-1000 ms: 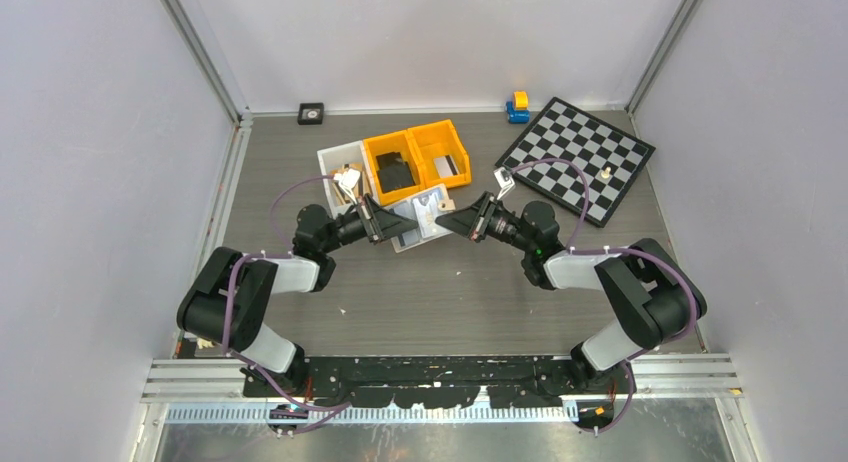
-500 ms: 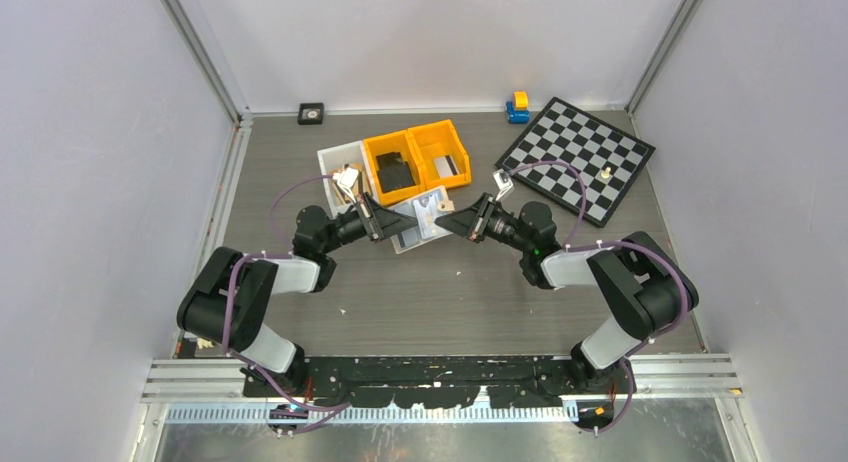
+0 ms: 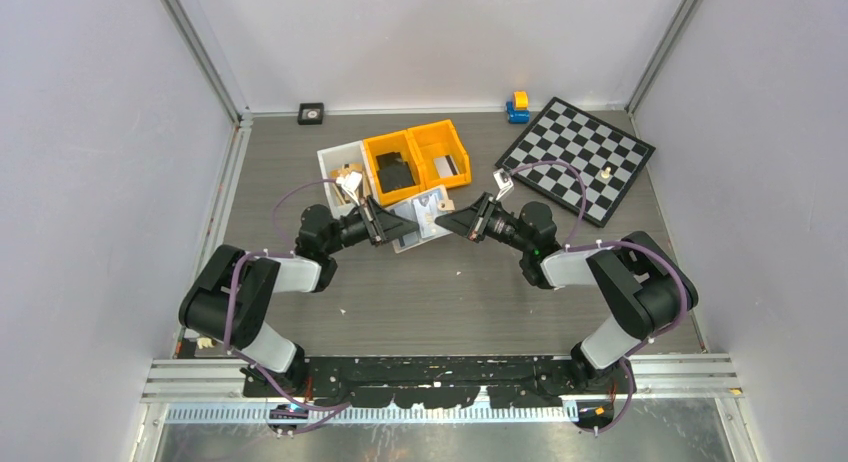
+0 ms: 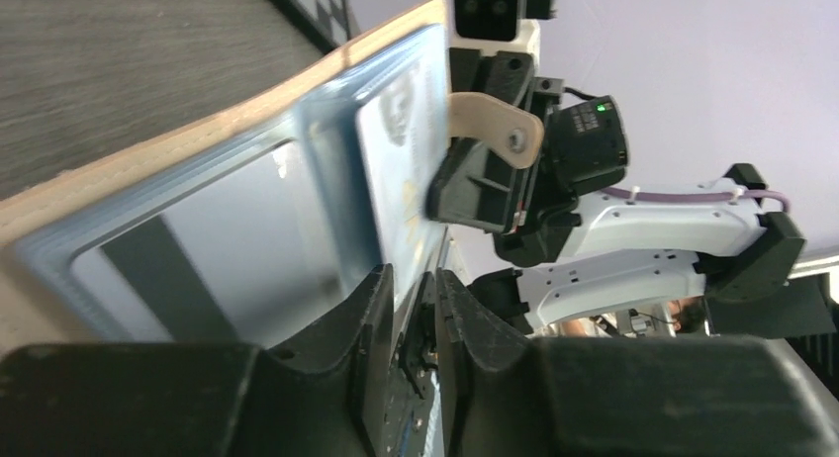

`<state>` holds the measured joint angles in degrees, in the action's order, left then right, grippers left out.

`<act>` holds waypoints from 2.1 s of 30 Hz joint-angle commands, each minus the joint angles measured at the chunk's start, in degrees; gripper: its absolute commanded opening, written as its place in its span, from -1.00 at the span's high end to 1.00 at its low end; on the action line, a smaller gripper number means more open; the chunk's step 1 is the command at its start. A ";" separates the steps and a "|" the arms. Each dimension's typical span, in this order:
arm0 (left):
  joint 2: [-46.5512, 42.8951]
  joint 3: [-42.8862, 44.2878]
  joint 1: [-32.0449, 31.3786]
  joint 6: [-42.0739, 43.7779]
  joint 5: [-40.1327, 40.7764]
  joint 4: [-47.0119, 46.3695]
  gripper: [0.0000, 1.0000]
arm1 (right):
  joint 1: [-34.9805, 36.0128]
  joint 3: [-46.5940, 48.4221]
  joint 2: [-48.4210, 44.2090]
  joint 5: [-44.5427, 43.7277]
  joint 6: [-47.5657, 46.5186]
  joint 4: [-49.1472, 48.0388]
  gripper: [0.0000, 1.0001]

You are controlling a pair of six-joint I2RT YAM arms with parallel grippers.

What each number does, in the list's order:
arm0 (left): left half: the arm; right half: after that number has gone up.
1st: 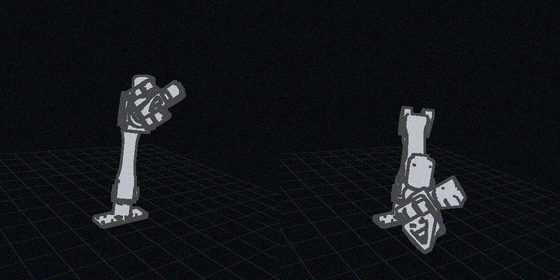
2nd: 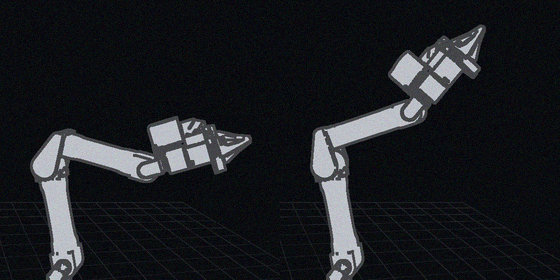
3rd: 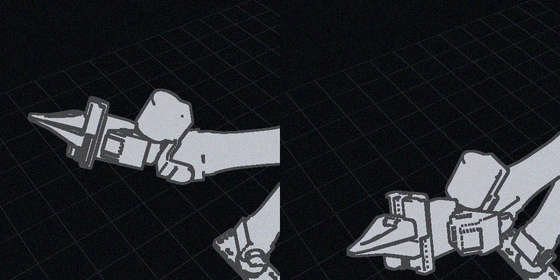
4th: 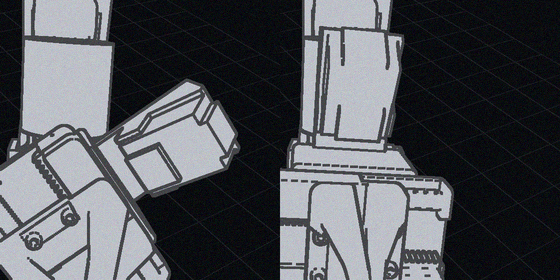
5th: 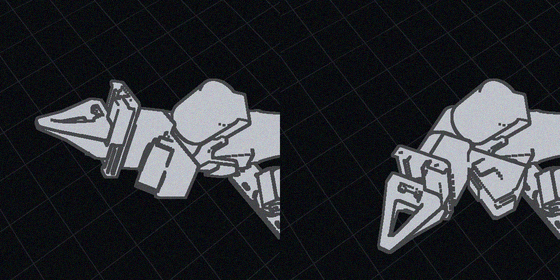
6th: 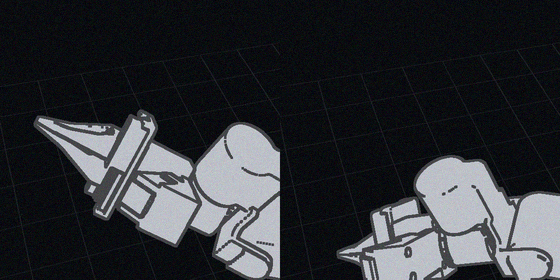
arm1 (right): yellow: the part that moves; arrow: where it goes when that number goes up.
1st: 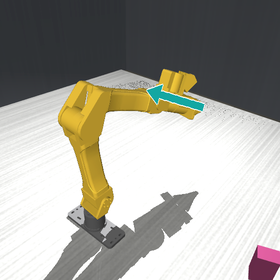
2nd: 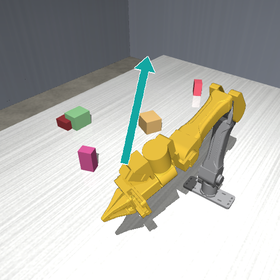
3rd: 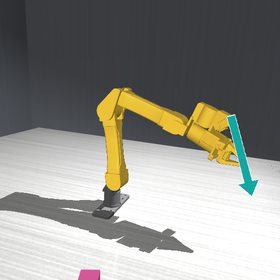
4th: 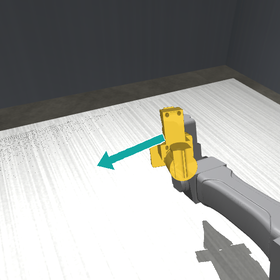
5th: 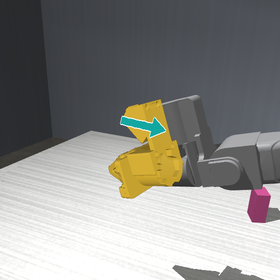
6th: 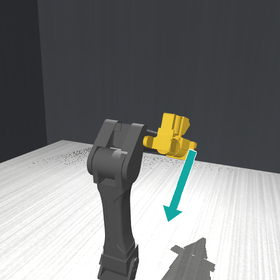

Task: Take the credit cards out of the card holder
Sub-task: Remove the credit card from the card holder.

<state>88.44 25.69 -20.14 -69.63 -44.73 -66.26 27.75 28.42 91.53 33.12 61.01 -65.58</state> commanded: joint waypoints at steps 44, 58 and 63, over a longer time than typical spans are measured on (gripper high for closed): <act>3.49 0.85 0.20 -1.21 -1.91 -6.25 1.00 | -1.45 0.36 -0.82 0.03 3.49 -9.03 0.99; 3.31 0.32 1.24 -1.84 -2.02 -7.04 1.00 | -2.31 -0.13 -1.01 -0.35 4.21 -9.51 0.99; 3.47 0.32 1.24 -1.83 -2.07 -6.99 1.00 | -2.27 -0.12 -0.81 -0.51 3.85 -9.13 0.99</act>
<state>92.27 26.55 -20.23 -71.88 -47.22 -70.46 26.26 28.08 91.55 32.95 64.66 -69.36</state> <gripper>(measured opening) 0.008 0.065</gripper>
